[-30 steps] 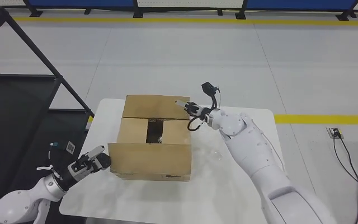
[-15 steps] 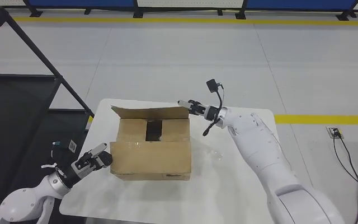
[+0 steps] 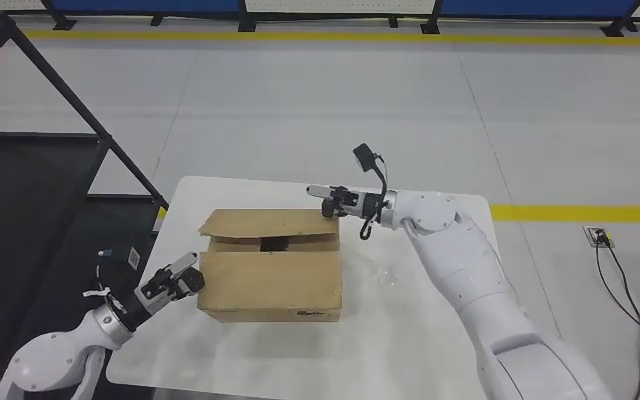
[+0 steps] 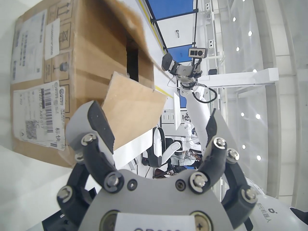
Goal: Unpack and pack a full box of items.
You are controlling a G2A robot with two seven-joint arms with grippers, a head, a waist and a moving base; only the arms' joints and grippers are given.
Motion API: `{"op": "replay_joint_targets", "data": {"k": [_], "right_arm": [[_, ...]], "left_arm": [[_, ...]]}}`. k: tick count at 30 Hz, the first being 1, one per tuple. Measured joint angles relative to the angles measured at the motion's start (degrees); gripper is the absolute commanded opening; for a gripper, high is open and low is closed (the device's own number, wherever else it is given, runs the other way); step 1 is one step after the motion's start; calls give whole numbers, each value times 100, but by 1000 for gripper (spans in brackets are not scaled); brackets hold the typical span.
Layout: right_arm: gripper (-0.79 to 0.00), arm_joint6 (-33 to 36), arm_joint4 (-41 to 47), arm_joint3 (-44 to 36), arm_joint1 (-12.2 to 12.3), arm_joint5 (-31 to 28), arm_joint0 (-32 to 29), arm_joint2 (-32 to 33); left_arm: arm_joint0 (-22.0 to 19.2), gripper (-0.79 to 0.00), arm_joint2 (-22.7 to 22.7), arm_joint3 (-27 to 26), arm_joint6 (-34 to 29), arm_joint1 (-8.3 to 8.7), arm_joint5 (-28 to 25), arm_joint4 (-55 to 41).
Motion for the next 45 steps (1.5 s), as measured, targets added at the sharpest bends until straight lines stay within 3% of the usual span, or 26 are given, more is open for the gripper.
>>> {"op": "replay_joint_targets", "data": {"k": [7,27,34,41,45], "right_arm": [[0,239,95,-443,-54,685,-189,-181],[0,671,320,-1983,188,1096,-1317,-64],[0,639,417,-2083,278,1038,-1509,42],[0,647,581,-1941,312,874,-1451,56],[0,663,639,-1853,319,807,-1386,17]], "left_arm": [[-81,0,133,14,298,-25,-59,161],[-97,0,417,-47,1133,-97,-433,896],[250,0,70,-256,1419,-73,-1435,1669],[1014,0,-703,-176,2146,-23,-2890,3824],[1341,0,-813,9,2661,-34,-3391,5048]]}}
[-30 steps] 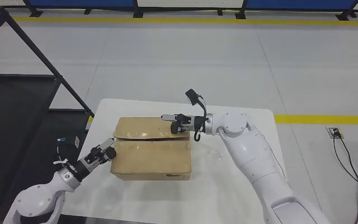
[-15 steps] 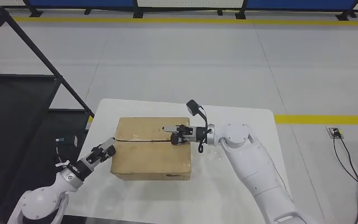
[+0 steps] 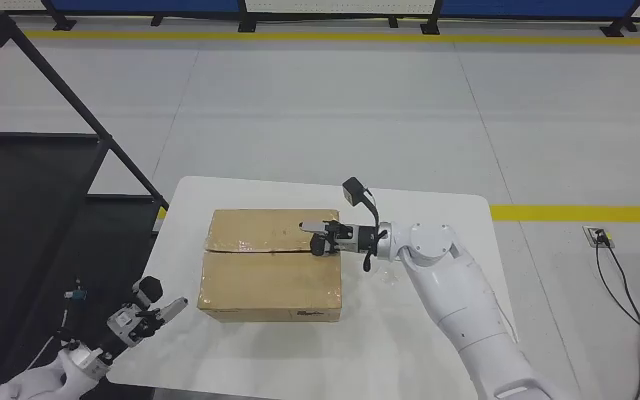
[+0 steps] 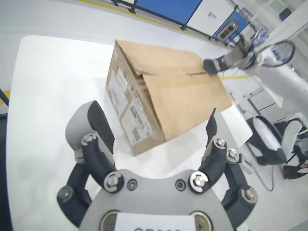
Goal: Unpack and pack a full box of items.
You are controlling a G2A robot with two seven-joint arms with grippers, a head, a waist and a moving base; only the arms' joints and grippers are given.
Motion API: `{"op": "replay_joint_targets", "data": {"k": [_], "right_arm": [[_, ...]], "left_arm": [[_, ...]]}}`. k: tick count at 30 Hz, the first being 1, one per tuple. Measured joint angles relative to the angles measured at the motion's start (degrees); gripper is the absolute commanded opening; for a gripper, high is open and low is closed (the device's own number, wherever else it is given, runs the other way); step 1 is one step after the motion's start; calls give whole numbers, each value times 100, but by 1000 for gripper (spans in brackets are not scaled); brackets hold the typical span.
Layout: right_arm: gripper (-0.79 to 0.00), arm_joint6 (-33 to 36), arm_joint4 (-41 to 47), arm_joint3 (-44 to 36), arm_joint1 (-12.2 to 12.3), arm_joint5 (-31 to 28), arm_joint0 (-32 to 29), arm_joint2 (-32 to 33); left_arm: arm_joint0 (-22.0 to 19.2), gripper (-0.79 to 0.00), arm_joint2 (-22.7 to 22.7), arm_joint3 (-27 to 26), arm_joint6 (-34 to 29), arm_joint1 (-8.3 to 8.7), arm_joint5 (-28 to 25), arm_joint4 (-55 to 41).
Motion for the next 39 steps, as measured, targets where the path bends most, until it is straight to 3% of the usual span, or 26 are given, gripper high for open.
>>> {"op": "replay_joint_targets", "data": {"k": [5,13,25,29,32,36,39], "right_arm": [[0,-4,75,126,0,-67,92,-63],[0,-7,185,272,-3,-172,162,-167],[0,-30,244,214,22,-251,106,-287],[0,-40,252,200,34,-269,102,-314],[0,-40,283,206,42,-283,104,-330],[0,-27,295,197,49,-349,96,-368],[0,-109,153,137,61,-428,86,-427]], "left_arm": [[-19,0,154,228,487,-17,-201,1260],[-532,0,956,792,1770,-139,552,2897],[-900,0,1355,1193,2400,-226,1033,3318],[-885,0,1297,1220,2333,-221,901,3214],[-788,0,1017,1154,2044,-177,496,2772],[-584,0,439,818,1429,-104,-35,1568],[-453,0,106,309,957,-83,119,316]]}}
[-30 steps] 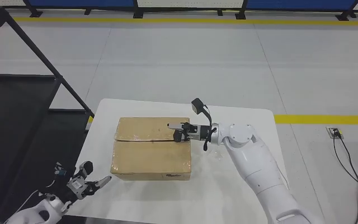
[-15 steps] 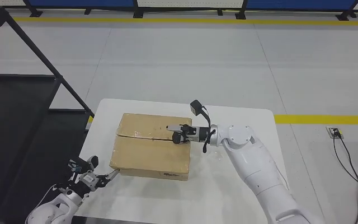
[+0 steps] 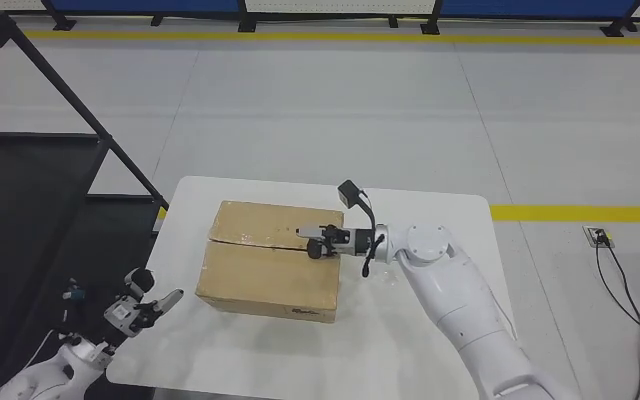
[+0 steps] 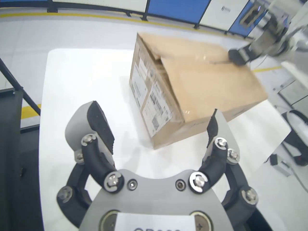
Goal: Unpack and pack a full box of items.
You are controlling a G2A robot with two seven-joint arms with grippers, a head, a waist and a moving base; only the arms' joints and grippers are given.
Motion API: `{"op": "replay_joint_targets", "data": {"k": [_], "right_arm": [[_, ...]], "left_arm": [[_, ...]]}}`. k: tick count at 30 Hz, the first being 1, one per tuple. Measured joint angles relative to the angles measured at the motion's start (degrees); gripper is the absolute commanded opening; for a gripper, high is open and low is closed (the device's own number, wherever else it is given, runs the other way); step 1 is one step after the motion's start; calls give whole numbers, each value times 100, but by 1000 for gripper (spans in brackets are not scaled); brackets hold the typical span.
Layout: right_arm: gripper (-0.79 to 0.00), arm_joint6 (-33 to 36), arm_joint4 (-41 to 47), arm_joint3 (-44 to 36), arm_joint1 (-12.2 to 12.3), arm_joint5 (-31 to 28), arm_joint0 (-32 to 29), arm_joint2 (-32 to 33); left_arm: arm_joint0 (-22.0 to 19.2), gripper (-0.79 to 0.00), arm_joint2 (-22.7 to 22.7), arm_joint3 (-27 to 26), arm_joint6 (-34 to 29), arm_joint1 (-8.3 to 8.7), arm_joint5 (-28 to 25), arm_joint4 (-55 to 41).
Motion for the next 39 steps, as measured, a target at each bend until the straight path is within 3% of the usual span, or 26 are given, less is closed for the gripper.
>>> {"op": "replay_joint_targets", "data": {"k": [3,7,12,21,30,33,36,39], "right_arm": [[0,-87,-108,-66,8,-62,-25,-47],[0,-247,-182,-90,22,-64,-59,-77],[0,-298,-183,-112,39,-75,-93,-94],[0,-283,-182,-153,57,-276,-139,-182],[0,-300,-131,-36,41,-386,-22,-285],[0,-282,-110,13,44,-445,11,-298],[0,-262,-89,59,47,-474,46,-315],[0,-249,-80,83,48,-493,66,-336]], "left_arm": [[16,0,-36,-418,-347,-10,464,-1031],[-181,0,128,-940,-716,-50,1517,-2417],[-521,0,319,-1263,-1226,-73,2590,-3669],[-1339,0,684,-816,-2181,-77,3956,-4851],[-1319,0,683,-819,-2161,-78,3914,-4838],[-1384,0,750,-675,-2134,-106,4300,-5250],[-1738,0,952,-384,-2149,-141,4919,-5845],[-2065,0,1199,-17,-2167,-177,5170,-6076]]}}
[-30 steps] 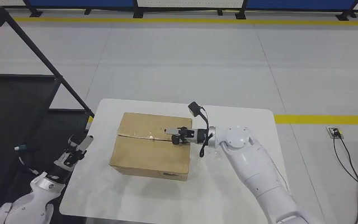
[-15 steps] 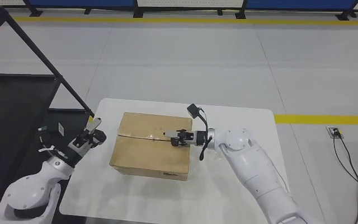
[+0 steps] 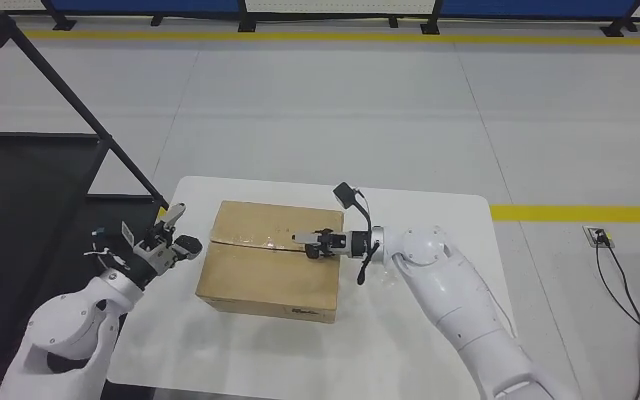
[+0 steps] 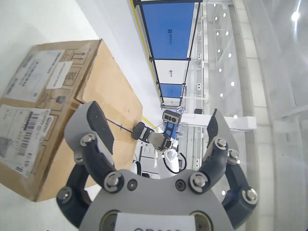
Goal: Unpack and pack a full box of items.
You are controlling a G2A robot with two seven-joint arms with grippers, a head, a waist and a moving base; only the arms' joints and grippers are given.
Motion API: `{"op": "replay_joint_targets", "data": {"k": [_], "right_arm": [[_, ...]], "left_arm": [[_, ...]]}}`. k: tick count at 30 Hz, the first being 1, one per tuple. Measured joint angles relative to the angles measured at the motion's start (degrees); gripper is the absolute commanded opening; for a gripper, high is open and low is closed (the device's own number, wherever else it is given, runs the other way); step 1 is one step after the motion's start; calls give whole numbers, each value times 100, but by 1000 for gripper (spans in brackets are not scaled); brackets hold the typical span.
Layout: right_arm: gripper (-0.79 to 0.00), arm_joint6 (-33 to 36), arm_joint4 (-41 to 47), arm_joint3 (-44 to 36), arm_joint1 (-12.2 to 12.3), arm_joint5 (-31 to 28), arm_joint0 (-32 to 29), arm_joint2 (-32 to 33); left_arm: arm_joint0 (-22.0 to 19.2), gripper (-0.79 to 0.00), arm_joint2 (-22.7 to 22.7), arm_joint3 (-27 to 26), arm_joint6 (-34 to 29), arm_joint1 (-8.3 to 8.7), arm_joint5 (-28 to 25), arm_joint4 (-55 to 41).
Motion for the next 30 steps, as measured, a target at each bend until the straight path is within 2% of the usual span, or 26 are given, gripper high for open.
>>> {"op": "replay_joint_targets", "data": {"k": [2,6,12,18,23,27,30], "right_arm": [[0,-1,8,6,2,-23,0,-14],[0,-17,18,5,14,-58,-35,-27],[0,-38,35,-22,38,-78,-85,-24],[0,-62,-50,-173,77,-218,-151,-23],[0,-197,-201,-354,122,-421,-218,2],[0,-692,-770,-697,226,-812,-416,120],[0,-1346,-1579,-1269,386,-1055,-852,383]], "left_arm": [[-277,0,182,308,-59,-34,170,-274],[-748,0,522,837,2,-114,191,-634],[-1074,0,963,1256,188,-204,-98,-528],[-1083,0,1112,1435,266,-224,-467,-128],[-1032,0,1043,1452,220,-221,-522,-97],[-983,0,995,1392,230,-218,-549,-49],[-940,0,968,1314,237,-219,-545,-44]]}}
